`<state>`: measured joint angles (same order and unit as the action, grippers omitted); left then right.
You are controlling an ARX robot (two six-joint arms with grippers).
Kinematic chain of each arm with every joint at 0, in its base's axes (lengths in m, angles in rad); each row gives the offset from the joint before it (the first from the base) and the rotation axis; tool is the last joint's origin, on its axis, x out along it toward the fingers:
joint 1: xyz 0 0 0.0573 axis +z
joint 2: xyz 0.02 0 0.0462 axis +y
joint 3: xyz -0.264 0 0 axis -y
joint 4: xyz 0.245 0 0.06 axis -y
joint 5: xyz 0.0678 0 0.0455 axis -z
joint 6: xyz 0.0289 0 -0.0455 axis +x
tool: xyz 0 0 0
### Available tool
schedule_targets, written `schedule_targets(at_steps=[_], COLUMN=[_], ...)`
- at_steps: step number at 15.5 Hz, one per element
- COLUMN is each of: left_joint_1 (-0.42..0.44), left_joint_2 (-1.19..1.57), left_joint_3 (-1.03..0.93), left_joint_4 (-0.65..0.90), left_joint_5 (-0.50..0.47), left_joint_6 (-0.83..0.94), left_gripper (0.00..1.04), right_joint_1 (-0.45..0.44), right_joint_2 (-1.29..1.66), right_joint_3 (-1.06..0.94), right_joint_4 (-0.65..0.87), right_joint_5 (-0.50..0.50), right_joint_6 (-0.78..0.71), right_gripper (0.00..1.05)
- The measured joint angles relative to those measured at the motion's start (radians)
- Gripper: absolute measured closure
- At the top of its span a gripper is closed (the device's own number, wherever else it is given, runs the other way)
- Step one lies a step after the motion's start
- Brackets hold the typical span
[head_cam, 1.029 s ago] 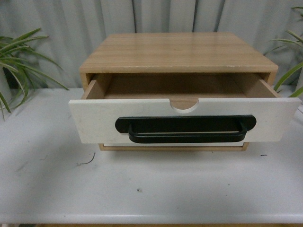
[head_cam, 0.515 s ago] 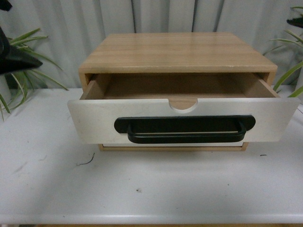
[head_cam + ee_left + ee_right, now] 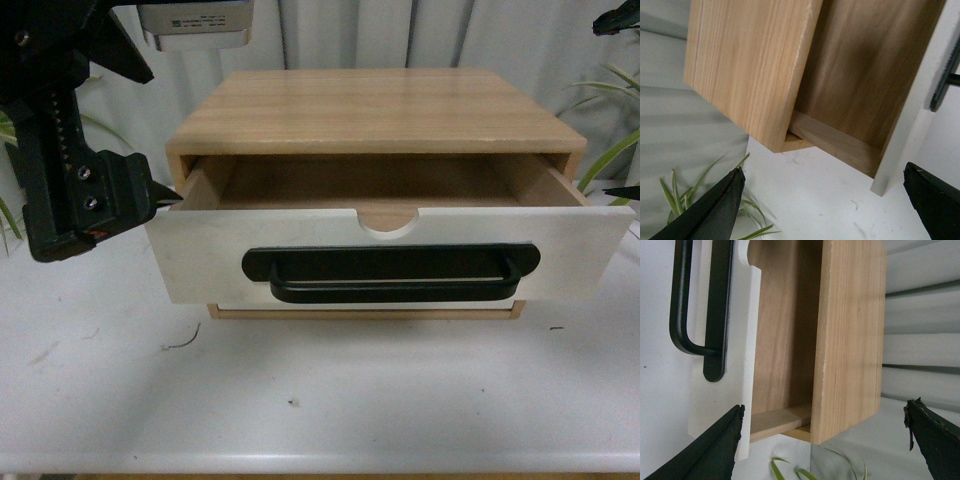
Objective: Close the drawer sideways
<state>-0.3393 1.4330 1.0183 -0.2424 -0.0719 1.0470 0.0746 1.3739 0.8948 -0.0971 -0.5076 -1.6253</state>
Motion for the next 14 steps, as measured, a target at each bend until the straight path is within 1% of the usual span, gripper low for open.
schedule_targets(at_steps=[5,8,10,14], left_joint_1=[-0.014,-0.019,-0.020,-0.021], left_joint_2=[0.049,0.071,0.098,0.121], left_joint_3=[-0.010,-0.022,-0.023,-0.026], left_joint_4=[0.050,0.087,0.100,0.130], left_joint_5=[0.005,0.000,-0.002,-0.007], left_joint_6=[-0.010,-0.012,-0.016,-0.018], left_gripper=[0.07,0.07,0.07,0.07], right_joint_1=[0.032,0.049,0.050,0.051], right_joint_2=[0.065,0.096,0.126,0.164], right_joint_3=[0.008,0.014,0.026,0.041], right_joint_4=[-0.039,-0.007,-0.012,0.027], right_joint_5=[0.048,0.068,0.089,0.110], right_joint_6=[0.000,0.000,0.000,0.000], right_gripper=[0.06,0.06,0.06,0.06])
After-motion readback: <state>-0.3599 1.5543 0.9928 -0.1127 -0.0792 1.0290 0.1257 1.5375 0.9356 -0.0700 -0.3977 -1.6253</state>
